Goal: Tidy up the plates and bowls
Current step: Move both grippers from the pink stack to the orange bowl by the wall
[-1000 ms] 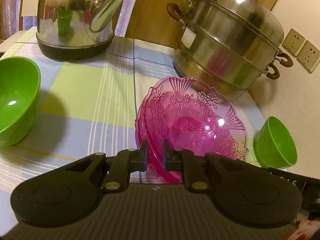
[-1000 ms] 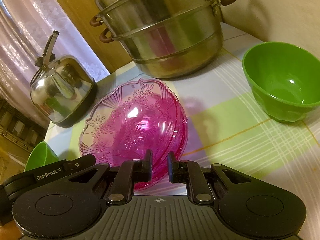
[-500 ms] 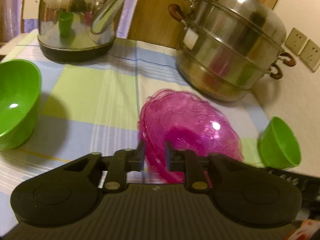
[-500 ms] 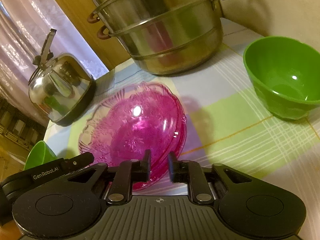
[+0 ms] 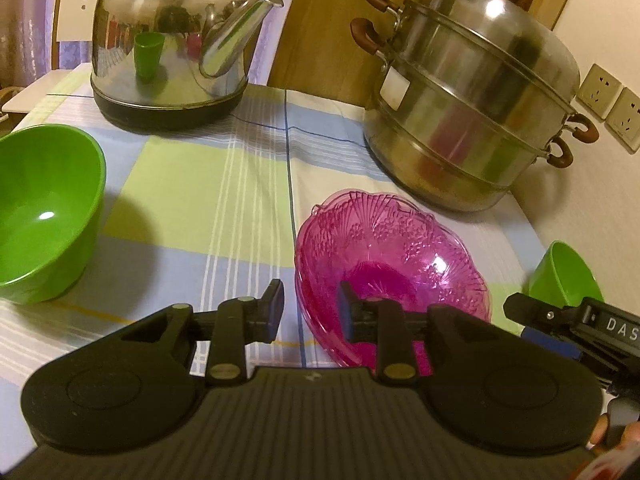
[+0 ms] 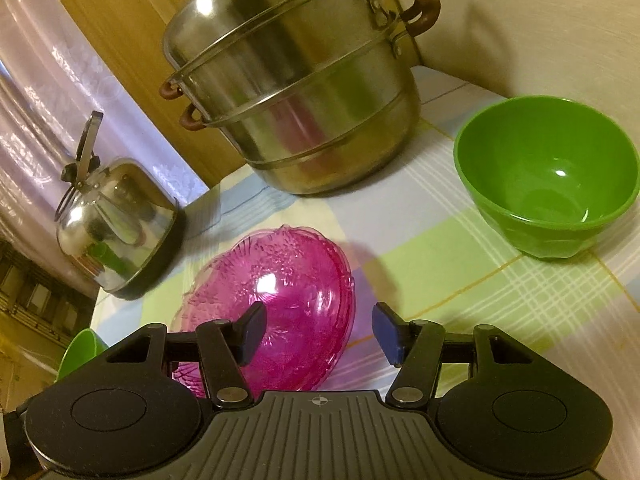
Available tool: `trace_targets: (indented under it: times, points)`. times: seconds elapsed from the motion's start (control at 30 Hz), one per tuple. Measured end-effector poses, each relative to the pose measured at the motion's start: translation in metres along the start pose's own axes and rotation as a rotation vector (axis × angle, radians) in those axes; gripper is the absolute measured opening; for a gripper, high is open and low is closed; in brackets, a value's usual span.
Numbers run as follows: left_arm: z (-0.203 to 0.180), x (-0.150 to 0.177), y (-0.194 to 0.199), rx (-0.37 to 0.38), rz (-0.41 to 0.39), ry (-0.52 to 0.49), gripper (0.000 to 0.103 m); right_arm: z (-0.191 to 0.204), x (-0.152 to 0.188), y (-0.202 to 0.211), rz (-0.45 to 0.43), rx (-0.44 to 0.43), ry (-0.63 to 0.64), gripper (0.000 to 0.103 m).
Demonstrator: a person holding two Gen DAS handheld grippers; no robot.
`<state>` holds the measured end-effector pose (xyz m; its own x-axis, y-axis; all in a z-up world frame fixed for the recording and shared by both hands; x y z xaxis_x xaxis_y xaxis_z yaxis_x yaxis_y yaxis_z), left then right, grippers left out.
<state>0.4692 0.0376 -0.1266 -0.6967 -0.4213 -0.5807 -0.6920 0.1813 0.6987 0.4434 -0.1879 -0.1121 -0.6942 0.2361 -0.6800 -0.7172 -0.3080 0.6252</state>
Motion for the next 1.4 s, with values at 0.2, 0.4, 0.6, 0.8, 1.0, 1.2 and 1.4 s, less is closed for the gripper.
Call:
trace_targets:
  times: [0.2, 0.4, 0.6, 0.8, 1.0, 1.2, 1.4]
  points:
    - [-0.001, 0.001, 0.003, 0.003, -0.003, -0.005, 0.025, -0.001, 0.0, 0.002, -0.004, 0.007, 0.003, 0.059]
    - [-0.007, -0.003, 0.011, 0.018, -0.02, -0.013, 0.026, 0.0, -0.002, 0.005, -0.016, 0.012, 0.009, 0.059]
    - [-0.017, -0.005, 0.022, 0.046, -0.027, -0.019, 0.026, 0.004, -0.004, 0.015, -0.039, 0.016, 0.019, 0.059]
    - [-0.032, 0.004, 0.04, 0.081, -0.024, -0.036, 0.029, 0.003, -0.006, 0.035, -0.07, 0.033, 0.021, 0.059]
    - [-0.052, 0.027, 0.066, 0.124, -0.023, -0.112, 0.038, -0.009, 0.003, 0.072, -0.104, 0.069, -0.013, 0.059]
    - [-0.071, 0.062, 0.094, 0.174, 0.0, -0.142, 0.054, -0.035, 0.028, 0.127, -0.137, 0.123, -0.08, 0.059]
    - [-0.082, 0.107, 0.126, 0.193, 0.019, -0.143, 0.069, -0.057, 0.068, 0.18, -0.121, 0.177, -0.081, 0.059]
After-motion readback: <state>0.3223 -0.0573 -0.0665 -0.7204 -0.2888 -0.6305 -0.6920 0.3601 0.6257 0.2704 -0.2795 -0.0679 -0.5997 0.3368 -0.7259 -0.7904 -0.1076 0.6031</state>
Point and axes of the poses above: each gripper's, at about its wrist camera, not at the fingertips, and y roughly against the way its jaws point, z to its left, x to its underside, the point moved 6 cm from there along -y, roughly the way its jaws point, and after that the axes turned 11 degrees about y, right-handed, at the moved point
